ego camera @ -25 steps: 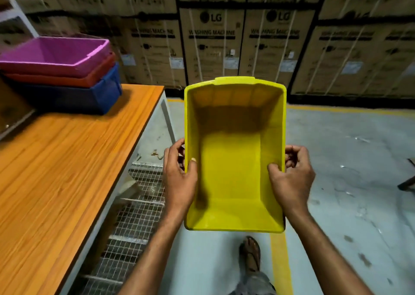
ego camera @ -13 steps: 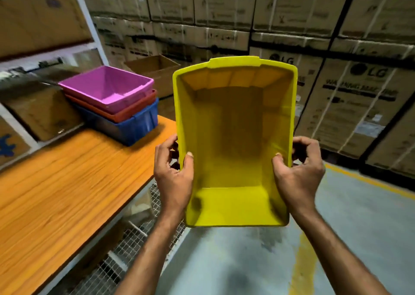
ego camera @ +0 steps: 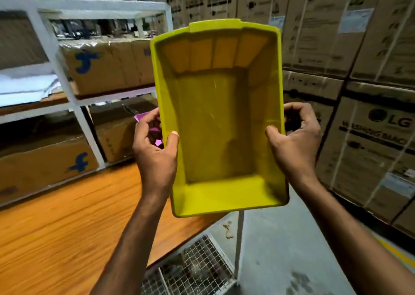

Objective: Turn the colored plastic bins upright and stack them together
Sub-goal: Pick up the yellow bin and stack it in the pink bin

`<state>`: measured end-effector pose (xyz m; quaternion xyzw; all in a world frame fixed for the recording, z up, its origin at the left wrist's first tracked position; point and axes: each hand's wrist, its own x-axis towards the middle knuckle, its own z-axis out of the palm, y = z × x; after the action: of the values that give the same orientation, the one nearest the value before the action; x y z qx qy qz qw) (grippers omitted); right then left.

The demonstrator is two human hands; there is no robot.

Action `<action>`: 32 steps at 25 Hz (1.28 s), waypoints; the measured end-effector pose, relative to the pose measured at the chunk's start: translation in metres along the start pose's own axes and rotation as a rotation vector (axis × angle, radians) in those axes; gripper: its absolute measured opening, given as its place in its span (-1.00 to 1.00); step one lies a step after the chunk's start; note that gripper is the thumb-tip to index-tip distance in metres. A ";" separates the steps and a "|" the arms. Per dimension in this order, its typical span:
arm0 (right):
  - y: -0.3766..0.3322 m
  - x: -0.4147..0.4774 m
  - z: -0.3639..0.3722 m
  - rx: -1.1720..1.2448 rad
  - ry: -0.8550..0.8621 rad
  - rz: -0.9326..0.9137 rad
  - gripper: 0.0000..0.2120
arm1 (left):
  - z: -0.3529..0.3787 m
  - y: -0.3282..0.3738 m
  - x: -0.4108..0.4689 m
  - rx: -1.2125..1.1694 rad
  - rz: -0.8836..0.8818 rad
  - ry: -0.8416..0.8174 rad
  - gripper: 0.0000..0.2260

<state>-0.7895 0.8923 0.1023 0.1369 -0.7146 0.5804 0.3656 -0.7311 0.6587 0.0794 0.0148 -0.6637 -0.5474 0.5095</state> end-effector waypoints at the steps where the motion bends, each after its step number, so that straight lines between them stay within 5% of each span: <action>1: 0.004 0.015 0.015 0.023 -0.018 0.005 -0.69 | 0.003 -0.003 0.013 0.025 0.002 0.019 -0.58; 14: 0.071 0.168 0.220 0.324 -0.167 -0.040 -0.72 | 0.046 -0.080 0.177 0.384 0.200 0.288 -0.57; 23: 0.140 0.191 0.310 0.307 -0.466 0.102 -0.73 | 0.049 -0.144 0.201 0.574 -0.063 0.334 -0.54; 32: 0.167 0.185 0.344 0.122 -0.708 0.356 -0.77 | 0.028 -0.179 0.207 0.640 -0.483 0.183 -0.71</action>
<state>-1.1462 0.6630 0.0863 0.2241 -0.7731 0.5931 -0.0184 -0.9458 0.4872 0.0871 0.3766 -0.7298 -0.4135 0.3933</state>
